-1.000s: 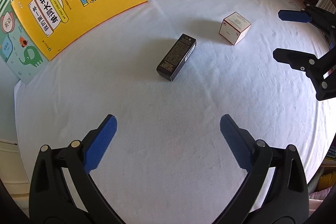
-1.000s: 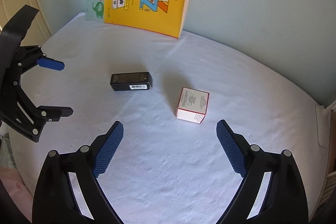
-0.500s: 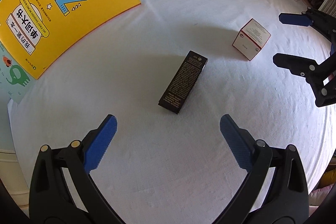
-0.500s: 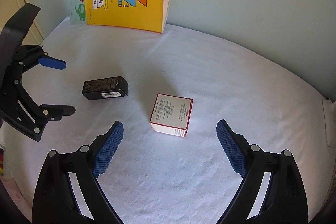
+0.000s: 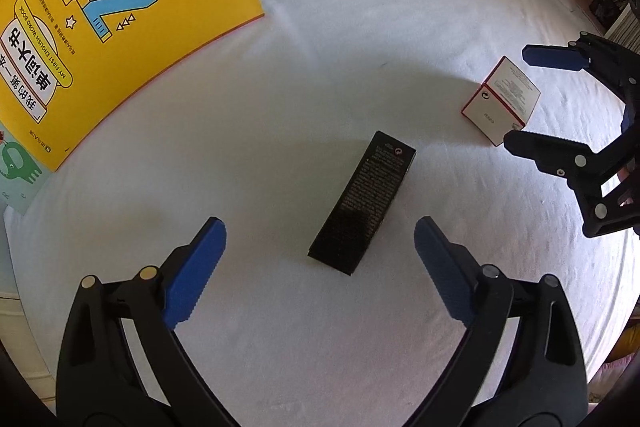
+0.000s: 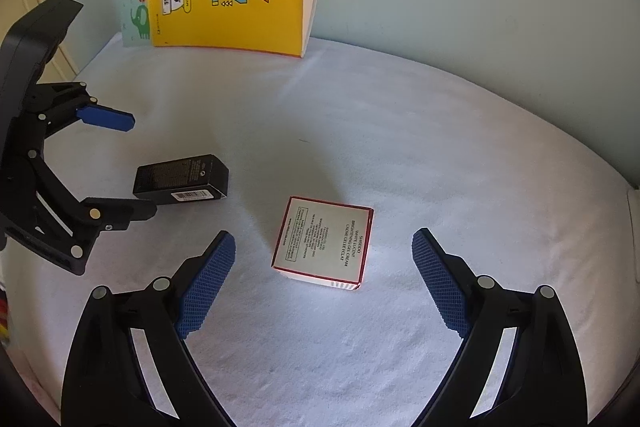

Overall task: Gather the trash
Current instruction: 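Grasp the black box with left tool while right tool grasps white box, then carry the black box and white box over the teal bin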

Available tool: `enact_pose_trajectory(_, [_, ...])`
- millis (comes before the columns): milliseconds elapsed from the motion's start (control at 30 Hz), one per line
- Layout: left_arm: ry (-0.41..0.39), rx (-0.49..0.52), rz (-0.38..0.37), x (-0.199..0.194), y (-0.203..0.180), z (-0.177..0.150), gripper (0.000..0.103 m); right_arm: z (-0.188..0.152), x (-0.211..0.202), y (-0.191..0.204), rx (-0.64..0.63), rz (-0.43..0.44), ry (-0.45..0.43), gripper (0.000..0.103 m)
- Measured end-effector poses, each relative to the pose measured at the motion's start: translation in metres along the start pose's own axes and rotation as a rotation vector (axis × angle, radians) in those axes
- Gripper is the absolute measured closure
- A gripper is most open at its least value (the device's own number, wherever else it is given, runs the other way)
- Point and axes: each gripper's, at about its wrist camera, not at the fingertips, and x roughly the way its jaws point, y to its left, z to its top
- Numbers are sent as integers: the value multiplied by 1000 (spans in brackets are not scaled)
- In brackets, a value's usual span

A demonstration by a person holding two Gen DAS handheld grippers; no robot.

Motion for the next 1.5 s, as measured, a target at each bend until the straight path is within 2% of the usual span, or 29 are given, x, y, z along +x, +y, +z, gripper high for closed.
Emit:
enact_pose_trajectory(67, [5, 7, -15, 6, 0, 6, 25, 0, 3, 1, -1, -1, 7, 17])
enact_pose_trajectory(167, [12, 15, -29, 11, -3, 9, 37, 0, 7, 0, 3, 14, 28, 35])
enact_pose_trajectory(267, [26, 21, -71, 17, -6, 11, 62, -2, 10, -2, 9, 16, 40, 54])
enact_pose_trajectory(333, [35, 32, -81, 20, -8, 12, 78, -3, 11, -2, 14, 14, 41, 55])
enact_pose_trajectory(633, [13, 32, -80, 11, -6, 11, 79, -2, -2, 2, 2, 11, 14, 58])
enact_pose_trajectory(1033, [-55, -13, -12, -52, 0, -24, 79, 8, -47, 46, -89, 31, -59, 58])
enact_pose_trajectory(1267, [-91, -72, 31, -96, 22, -69, 79, 8, -75, 88, -166, 62, -98, 58])
enact_pose_trajectory(1500, [-106, -150, 92, -127, 36, -129, 79, 11, -96, 152, -263, 115, -134, 58])
